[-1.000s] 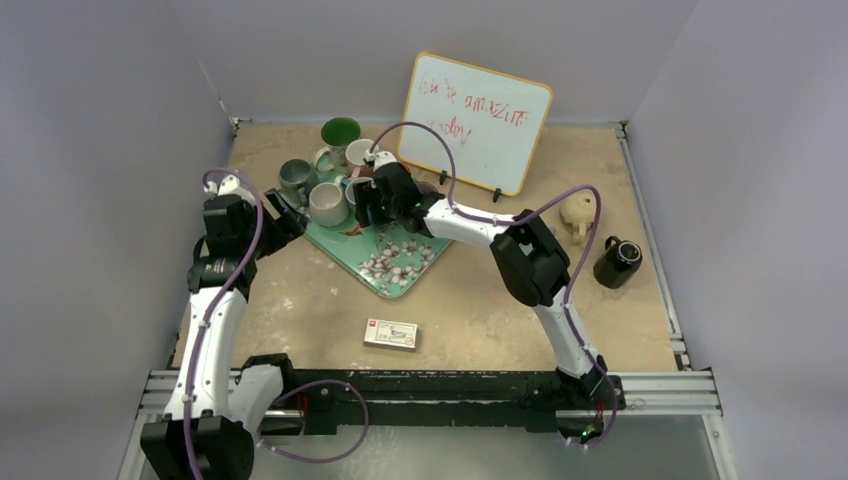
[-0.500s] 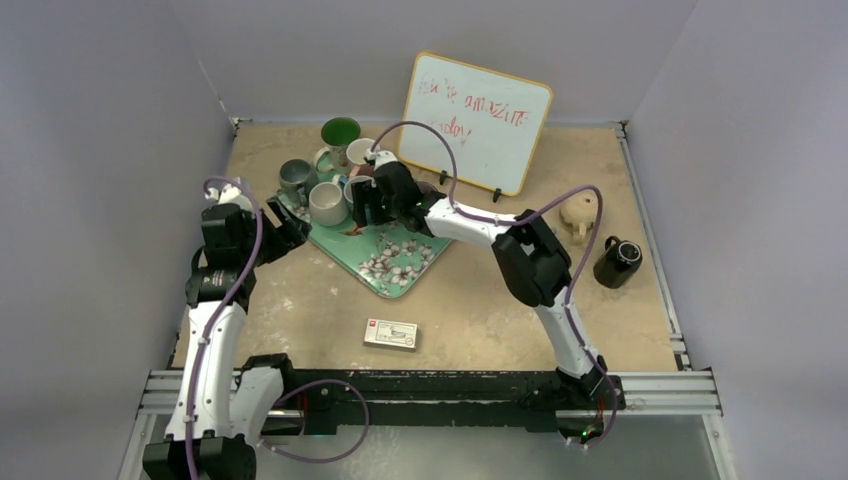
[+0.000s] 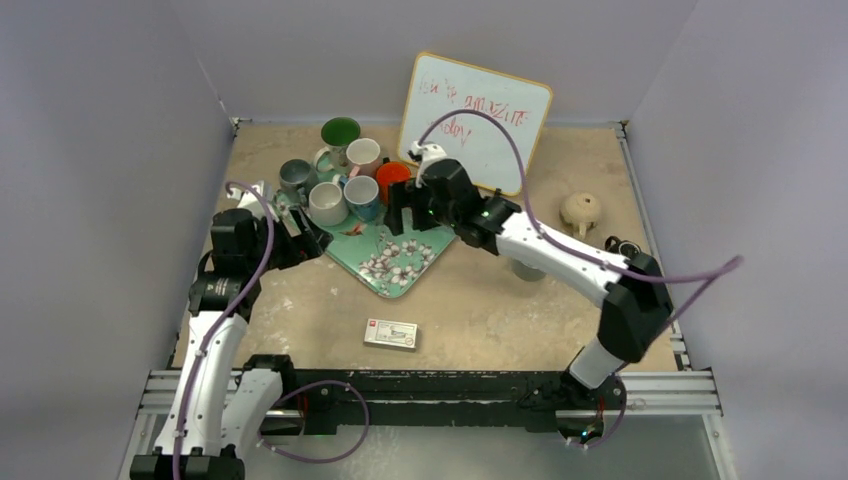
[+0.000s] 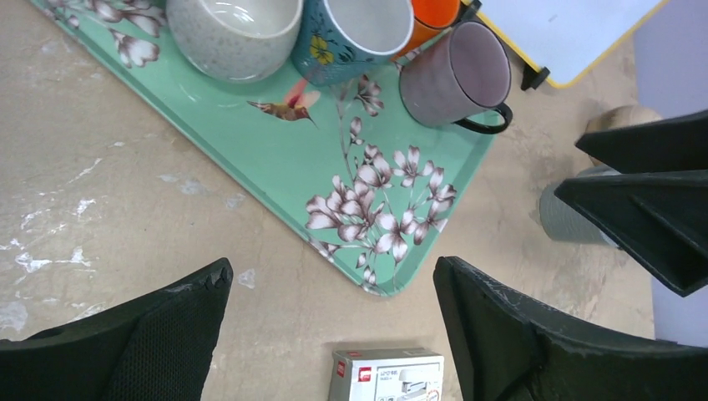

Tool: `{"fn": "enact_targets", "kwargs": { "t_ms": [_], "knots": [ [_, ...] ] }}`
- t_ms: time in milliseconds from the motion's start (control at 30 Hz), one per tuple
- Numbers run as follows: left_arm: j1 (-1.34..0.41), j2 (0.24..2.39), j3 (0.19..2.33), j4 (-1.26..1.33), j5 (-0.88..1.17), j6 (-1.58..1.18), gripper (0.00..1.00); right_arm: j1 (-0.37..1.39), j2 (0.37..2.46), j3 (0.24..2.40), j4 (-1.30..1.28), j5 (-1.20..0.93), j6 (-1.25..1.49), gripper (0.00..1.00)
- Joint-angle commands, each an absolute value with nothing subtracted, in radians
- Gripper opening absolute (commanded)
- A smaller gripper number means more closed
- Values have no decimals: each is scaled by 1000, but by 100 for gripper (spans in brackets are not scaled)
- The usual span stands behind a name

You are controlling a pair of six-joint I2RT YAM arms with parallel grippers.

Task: Turn the mug right side up
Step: Move the cup to the center of the board.

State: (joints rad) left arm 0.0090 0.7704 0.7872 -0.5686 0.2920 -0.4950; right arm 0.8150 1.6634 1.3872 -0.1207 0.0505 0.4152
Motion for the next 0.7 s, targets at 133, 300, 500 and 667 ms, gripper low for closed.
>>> {"fn": "enact_targets", "kwargs": {
  "t_ms": [133,300,500,667],
  "knots": [
    [-83,719,812,-609,176,-482,91,786,1349,1261,-662,568,652,99],
    [-96,706,822,-616,163,-466,92,701,1193,1152,-759,602,750,83],
    [-105,701,820,-615,161,-457,92,575,1193,1098,-837,651,839,98],
    [-109,694,817,-614,163,-457,92,465,1261,1051,-654,608,731,99]
  ]
}}
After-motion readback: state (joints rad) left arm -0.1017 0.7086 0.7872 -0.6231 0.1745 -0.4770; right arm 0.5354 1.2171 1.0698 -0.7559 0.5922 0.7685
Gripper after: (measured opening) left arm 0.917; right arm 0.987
